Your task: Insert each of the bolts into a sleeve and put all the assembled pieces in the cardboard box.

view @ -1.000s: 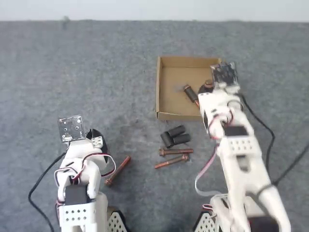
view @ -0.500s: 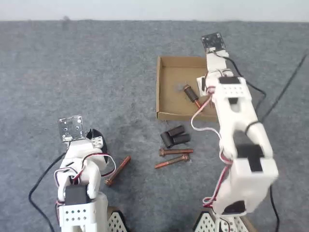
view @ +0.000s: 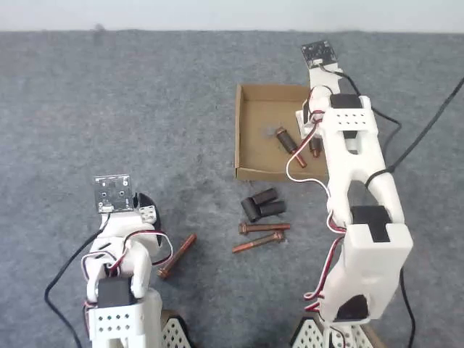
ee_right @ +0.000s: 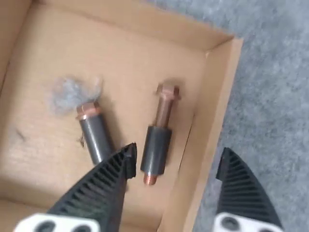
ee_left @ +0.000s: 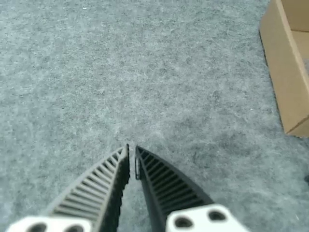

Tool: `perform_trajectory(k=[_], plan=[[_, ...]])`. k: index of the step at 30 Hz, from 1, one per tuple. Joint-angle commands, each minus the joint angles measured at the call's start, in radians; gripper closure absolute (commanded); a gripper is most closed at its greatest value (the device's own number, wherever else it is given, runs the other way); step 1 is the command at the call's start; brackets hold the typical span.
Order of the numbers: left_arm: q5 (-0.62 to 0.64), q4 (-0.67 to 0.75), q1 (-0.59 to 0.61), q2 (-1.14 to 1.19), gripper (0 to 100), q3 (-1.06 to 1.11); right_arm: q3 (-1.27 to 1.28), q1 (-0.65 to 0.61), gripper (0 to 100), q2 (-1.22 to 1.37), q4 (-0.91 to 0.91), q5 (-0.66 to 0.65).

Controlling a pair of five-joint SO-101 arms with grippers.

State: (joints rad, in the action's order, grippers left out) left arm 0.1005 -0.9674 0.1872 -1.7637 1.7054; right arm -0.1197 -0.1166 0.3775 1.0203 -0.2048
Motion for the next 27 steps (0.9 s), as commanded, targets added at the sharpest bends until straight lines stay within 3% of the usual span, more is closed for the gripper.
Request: perform_trajectory(k=[1, 4, 8, 13, 20, 27], plan=[[-0.005, 0.029, -0.002, -0.02, 97, -0.016, -0.06, -0.013, 86.8, -0.11, 0.07, -0.009], [-0.005, 0.029, -0.002, -0.02, 97, -0.016, -0.058, -0.042, 99.1, -0.193, 0.166, -0.008], [-0.005, 0.031, 0.0, -0.02, 97, -0.016, -0.055, -0.097, 95.3, -0.294, 0.355, -0.008], [-0.005, 0.031, 0.0, -0.02, 97, -0.016, -0.048, -0.148, 98.0, -0.378, 0.558, -0.014], [-0.005, 0.029, 0.003, -0.02, 97, -0.016, 0.169, -0.202, 99.2, -0.483, 0.582, -0.008], [-0.005, 0.025, 0.005, -0.02, 97, -0.016, 0.462, -0.255, 99.2, -0.743, 0.565, -0.015]])
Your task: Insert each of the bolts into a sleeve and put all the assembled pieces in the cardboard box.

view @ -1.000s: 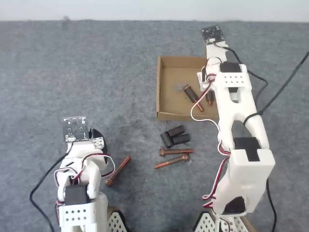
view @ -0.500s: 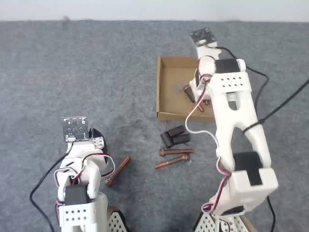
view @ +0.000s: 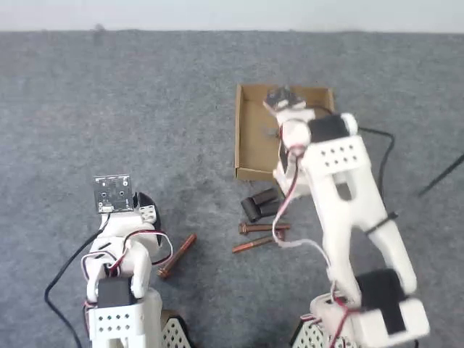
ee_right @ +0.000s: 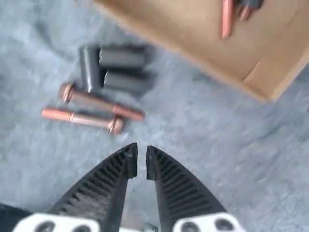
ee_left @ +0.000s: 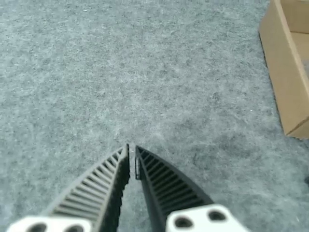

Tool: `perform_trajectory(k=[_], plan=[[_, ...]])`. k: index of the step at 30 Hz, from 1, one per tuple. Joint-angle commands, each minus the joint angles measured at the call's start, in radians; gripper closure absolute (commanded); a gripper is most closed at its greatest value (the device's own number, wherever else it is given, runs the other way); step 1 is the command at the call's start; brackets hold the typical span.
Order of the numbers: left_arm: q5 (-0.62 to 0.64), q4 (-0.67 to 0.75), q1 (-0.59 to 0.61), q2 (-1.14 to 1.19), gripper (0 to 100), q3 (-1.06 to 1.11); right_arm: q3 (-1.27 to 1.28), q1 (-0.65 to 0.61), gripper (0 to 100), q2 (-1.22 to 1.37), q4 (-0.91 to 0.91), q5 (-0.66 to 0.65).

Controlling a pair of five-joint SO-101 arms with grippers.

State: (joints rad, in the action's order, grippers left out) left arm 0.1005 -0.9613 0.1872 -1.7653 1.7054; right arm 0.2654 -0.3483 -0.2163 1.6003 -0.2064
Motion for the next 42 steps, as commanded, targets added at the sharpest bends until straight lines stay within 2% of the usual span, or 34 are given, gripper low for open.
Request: perform_trajectory(k=[1, 3, 9, 15, 21, 27, 31, 39, 42], plan=[[-0.005, 0.018, 0.005, -0.018, 97, -0.016, 0.124, -0.033, 99.2, -0.196, -0.024, -0.015], [-0.005, 0.018, 0.005, -0.018, 97, -0.016, 0.221, -0.053, 99.2, -0.288, -0.054, -0.018], [-0.005, 0.018, 0.005, -0.018, 97, -0.016, 0.537, -0.13, 99.2, -0.509, -0.177, -0.152], [-0.005, 0.018, 0.005, -0.018, 97, -0.016, 0.674, -0.133, 99.2, -0.556, -0.329, -0.153], [-0.005, 0.018, 0.005, -0.018, 97, -0.016, 0.624, -0.133, 99.2, -0.429, -0.407, -0.152], [-0.005, 0.018, 0.005, -0.018, 97, -0.016, 0.47, -0.136, 99.2, -0.147, -0.489, -0.046], [-0.005, 0.018, 0.005, -0.018, 97, -0.016, 0.341, -0.139, 99.2, 0.008, -0.486, -0.038], [-0.005, 0.023, -0.002, -0.018, 97, -0.016, 0.183, -0.166, 99.0, 0.101, -0.486, -0.038], [-0.005, 0.025, -0.002, -0.018, 97, -0.016, 0.157, -0.203, 92.8, 0.145, -0.492, -0.038]])
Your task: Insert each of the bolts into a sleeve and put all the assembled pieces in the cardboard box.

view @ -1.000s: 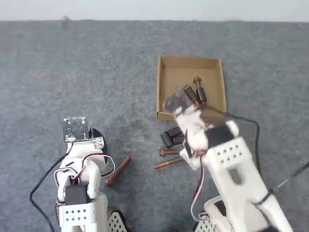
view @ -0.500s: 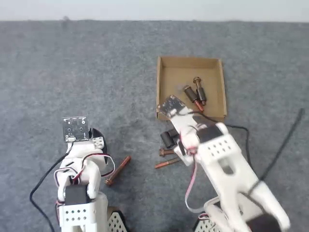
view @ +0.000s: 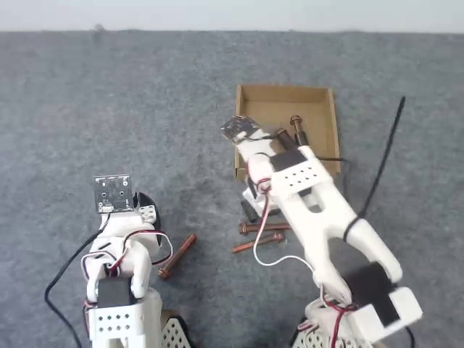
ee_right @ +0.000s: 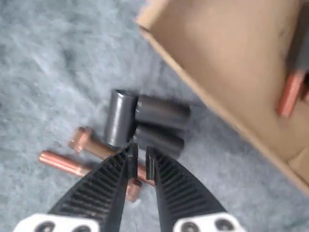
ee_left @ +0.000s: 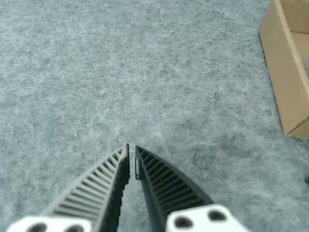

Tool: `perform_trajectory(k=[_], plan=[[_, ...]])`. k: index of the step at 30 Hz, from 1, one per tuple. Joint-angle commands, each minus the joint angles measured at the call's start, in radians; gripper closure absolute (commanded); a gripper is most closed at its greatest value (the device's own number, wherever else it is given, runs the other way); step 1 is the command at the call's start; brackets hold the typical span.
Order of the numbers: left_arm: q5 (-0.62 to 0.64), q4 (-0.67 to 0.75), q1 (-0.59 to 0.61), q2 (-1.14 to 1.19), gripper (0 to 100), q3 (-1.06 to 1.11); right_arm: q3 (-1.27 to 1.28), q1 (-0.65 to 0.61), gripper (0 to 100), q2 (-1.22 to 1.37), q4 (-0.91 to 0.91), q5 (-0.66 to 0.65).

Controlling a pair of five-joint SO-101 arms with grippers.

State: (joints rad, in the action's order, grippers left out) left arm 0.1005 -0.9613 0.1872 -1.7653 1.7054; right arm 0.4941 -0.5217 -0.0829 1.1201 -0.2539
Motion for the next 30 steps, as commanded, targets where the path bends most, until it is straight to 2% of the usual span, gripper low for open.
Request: perform_trajectory(k=[1, 3, 8, 18, 24, 30], plan=[[-0.005, 0.025, -0.002, -0.02, 97, -0.016, -0.077, -0.041, 90.6, 0.028, -0.013, 0.009], [-0.005, 0.025, -0.002, -0.02, 97, -0.016, -0.091, -0.065, 88.3, 0.061, -0.015, 0.009], [-0.005, 0.025, -0.002, -0.02, 97, -0.016, -0.092, -0.091, 92.0, 0.096, -0.036, 0.009], [-0.005, 0.025, -0.002, -0.02, 97, -0.016, -0.094, -0.088, 91.9, 0.211, -0.113, 0.006], [-0.005, 0.025, -0.002, -0.021, 97, -0.016, -0.095, -0.09, 81.5, 0.239, -0.119, 0.006], [-0.005, 0.025, -0.002, -0.021, 97, -0.016, -0.091, -0.107, 86.0, 0.24, -0.097, 0.0]])
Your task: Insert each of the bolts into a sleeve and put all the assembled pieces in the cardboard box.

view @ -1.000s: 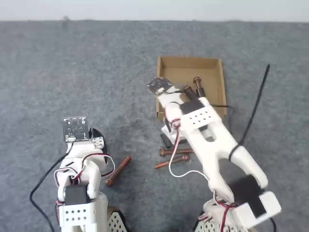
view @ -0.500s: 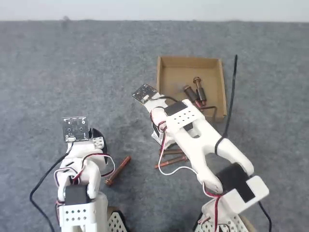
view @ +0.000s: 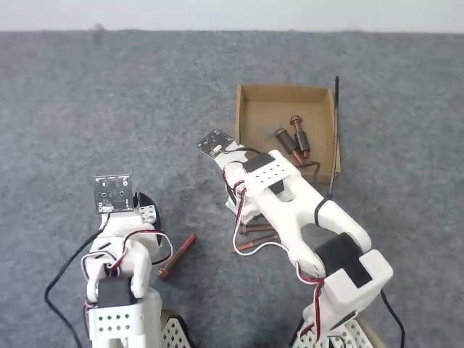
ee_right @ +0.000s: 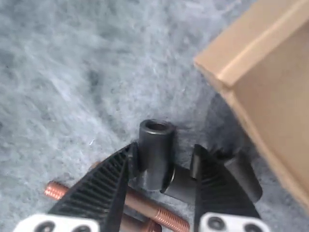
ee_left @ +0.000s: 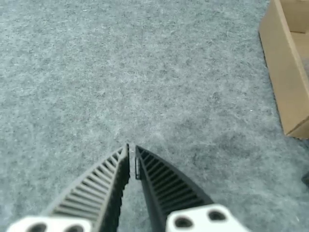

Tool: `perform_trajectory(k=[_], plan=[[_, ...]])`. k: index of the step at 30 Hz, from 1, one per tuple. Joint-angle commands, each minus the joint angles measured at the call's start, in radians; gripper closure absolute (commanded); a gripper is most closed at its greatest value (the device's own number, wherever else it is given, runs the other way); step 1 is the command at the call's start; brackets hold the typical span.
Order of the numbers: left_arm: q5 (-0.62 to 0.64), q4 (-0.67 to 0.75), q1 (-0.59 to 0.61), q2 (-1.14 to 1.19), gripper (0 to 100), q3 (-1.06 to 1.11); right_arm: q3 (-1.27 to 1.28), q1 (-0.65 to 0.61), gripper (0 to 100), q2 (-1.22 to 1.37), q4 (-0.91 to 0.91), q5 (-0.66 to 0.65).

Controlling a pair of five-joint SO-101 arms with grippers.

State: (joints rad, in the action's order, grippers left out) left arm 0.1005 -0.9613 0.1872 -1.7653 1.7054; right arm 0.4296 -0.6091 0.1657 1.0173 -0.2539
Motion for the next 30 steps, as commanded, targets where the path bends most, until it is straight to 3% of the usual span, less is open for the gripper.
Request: perform_trajectory(k=[1, 8, 12, 17, 30], plan=[[-0.005, 0.025, -0.002, -0.021, 97, -0.016, -0.026, -0.022, 86.2, -0.008, 0.005, 0.0], [-0.005, 0.025, -0.002, -0.021, 97, -0.016, -0.031, -0.024, 86.8, 0.01, -0.016, 0.002], [-0.005, 0.025, -0.002, -0.02, 97, -0.016, -0.092, -0.024, 99.8, 0.061, 0.045, 0.006], [-0.005, 0.021, -0.002, -0.018, 97, -0.016, -0.1, 0.004, 99.2, 0.062, 0.114, 0.012], [-0.005, 0.023, -0.002, -0.018, 97, -0.016, 0.173, 0.236, 99.2, -0.447, 0.117, 0.198]])
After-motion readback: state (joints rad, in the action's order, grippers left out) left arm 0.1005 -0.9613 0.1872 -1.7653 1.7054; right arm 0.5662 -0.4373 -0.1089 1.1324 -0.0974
